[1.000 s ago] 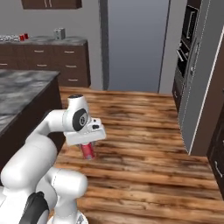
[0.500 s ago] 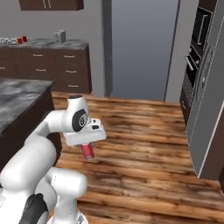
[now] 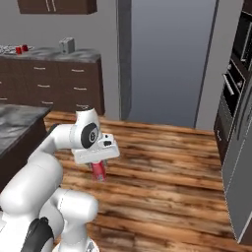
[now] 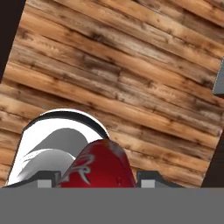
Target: Four empty soda cans are scattered around the kitchen. Gather all the cans and cluster them next to the stove for recycling.
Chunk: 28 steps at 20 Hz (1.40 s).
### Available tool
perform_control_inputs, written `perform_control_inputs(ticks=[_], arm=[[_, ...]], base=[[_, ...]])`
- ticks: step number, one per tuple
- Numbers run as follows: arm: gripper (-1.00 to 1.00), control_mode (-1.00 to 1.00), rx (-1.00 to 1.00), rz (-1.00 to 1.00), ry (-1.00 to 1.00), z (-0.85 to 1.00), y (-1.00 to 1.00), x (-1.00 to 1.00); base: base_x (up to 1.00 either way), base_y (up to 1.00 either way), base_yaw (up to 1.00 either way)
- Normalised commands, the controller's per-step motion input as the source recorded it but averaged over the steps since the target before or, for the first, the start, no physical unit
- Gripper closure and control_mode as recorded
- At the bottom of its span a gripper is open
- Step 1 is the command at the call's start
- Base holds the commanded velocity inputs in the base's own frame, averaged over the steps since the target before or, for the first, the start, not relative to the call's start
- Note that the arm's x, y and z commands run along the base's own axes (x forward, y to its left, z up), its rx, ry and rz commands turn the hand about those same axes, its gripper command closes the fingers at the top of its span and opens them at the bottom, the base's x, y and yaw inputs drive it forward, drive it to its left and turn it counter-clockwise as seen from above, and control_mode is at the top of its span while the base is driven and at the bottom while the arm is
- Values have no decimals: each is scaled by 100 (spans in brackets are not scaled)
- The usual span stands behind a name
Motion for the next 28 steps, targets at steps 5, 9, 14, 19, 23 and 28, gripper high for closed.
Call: perform_control_inputs(ticks=[5,9,14,19,23,28], arm=[[100,100,0,0,0,0,0,0],[100,100,0,0,0,0,0,0],[100,100,0,0,0,0,0,0],[100,100,0,0,0,0,0,0],[100,100,0,0,0,0,0,0],[100,100,0,0,0,0,0,0]], base=[[100,-25,18],[97,-36,21],[97,-37,20],[95,-50,3],[92,-25,9],[77,-26,27]])
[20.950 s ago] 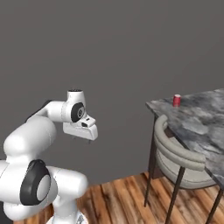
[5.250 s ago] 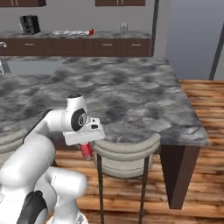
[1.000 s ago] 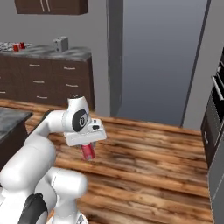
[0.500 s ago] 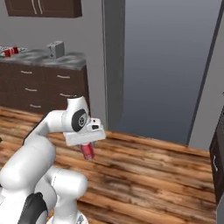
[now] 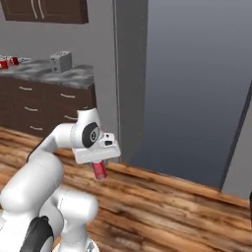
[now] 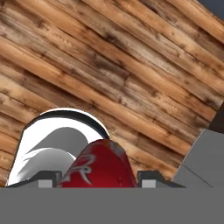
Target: Four empty soda cans are scattered around the kitchen. Gather all the cans and cluster them next to the stove for recycling.
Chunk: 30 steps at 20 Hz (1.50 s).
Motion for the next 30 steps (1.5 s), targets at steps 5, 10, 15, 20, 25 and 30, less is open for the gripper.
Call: perform_control_inputs(ticks=[5,10,15,20,25,30], arm=[[100,100,0,0,0,0,0,0],[100,100,0,0,0,0,0,0],[100,100,0,0,0,0,0,0],[100,100,0,0,0,0,0,0],[100,100,0,0,0,0,0,0],[100,100,0,0,0,0,0,0]], base=[[76,-24,29],[28,0,47],[22,-12,44],[53,-34,30],[72,-24,29],[82,0,31]])
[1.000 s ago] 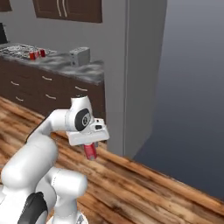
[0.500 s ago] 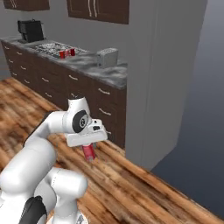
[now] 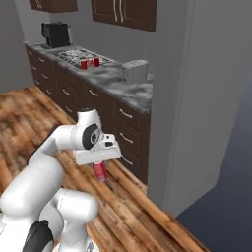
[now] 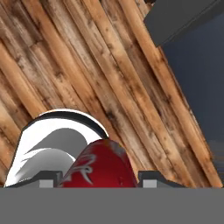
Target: Four empty soda cans are scattered around the kitchen. Gather all the cans and cluster them next to the stove for recycling.
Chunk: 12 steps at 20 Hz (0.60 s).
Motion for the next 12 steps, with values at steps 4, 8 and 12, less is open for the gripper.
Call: perform_control_inputs(ticks=[4,8,12], arm=[[100,100,0,0,0,0,0,0],[100,100,0,0,0,0,0,0],[100,100,0,0,0,0,0,0]], base=[[65,-1,37],[53,4,38],[95,1,28]])
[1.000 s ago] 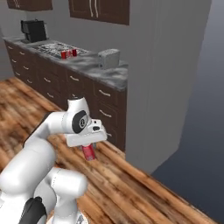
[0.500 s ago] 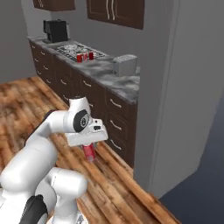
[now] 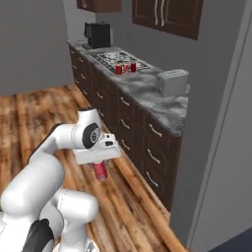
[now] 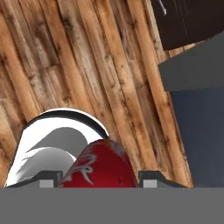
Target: Four empty soda cans are scattered around the kitchen. Gather all the cans and cluster them next to the stove for recycling.
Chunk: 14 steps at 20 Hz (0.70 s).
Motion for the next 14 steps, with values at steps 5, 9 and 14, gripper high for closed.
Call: perform_control_inputs(ticks=[5,9,14], arm=[[100,100,0,0,0,0,0,0],[100,100,0,0,0,0,0,0],[100,100,0,0,0,0,0,0]], base=[[99,11,21],[100,15,13],[100,29,9]])
